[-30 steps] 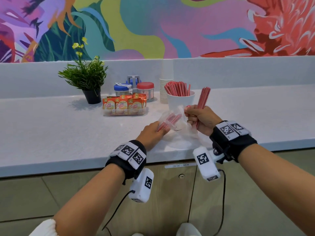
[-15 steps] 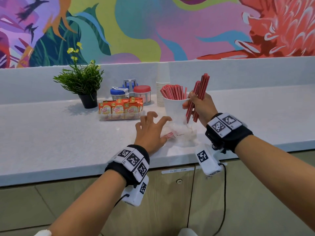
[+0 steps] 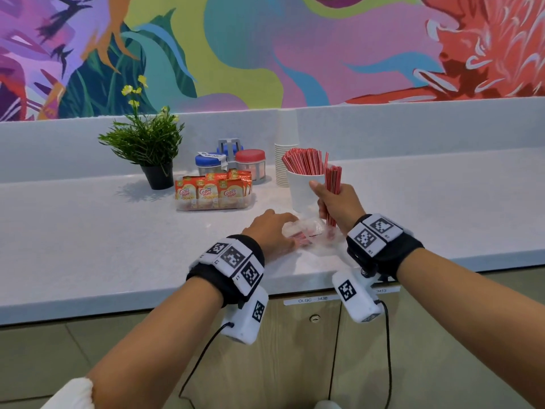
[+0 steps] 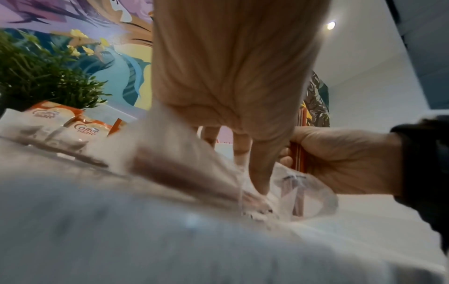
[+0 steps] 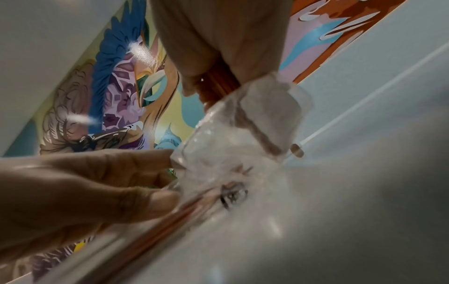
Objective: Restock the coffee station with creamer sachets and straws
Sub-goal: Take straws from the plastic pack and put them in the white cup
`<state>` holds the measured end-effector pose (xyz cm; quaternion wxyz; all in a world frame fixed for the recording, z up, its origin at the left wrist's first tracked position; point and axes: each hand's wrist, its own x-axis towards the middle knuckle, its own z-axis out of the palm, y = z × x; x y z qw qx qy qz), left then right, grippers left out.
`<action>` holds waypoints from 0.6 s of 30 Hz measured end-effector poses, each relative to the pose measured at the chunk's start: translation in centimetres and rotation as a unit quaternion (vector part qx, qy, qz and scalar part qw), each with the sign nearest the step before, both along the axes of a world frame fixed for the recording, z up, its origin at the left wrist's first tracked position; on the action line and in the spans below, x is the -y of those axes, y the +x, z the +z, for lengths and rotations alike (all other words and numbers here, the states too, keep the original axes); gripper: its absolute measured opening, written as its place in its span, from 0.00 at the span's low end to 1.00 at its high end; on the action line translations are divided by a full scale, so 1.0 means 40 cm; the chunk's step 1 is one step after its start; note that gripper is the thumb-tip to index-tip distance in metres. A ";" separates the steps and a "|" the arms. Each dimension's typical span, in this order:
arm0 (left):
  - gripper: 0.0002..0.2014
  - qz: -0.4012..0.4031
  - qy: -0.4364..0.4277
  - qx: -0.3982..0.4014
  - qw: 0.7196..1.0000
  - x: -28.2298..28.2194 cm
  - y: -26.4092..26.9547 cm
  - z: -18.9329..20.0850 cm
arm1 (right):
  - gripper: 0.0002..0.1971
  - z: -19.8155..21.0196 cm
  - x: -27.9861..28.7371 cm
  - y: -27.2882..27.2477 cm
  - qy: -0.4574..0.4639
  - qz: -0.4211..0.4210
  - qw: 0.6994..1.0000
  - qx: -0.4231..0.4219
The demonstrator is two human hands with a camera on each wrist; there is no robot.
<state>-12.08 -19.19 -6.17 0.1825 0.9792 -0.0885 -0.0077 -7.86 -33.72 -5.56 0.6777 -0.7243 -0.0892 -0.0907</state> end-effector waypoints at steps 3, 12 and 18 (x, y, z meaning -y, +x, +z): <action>0.24 -0.021 0.012 0.011 1.000 -0.004 0.019 0.055 | 0.17 0.058 0.005 0.009 0.022 -0.001 0.999 0.039; 0.12 -0.009 -0.045 0.127 0.991 0.016 0.114 0.241 | 0.25 0.249 -0.004 0.081 0.046 -0.028 0.990 0.127; 0.13 0.035 -0.103 0.126 0.986 0.005 0.222 0.258 | 0.27 0.276 0.006 0.203 -0.065 -0.134 0.983 0.112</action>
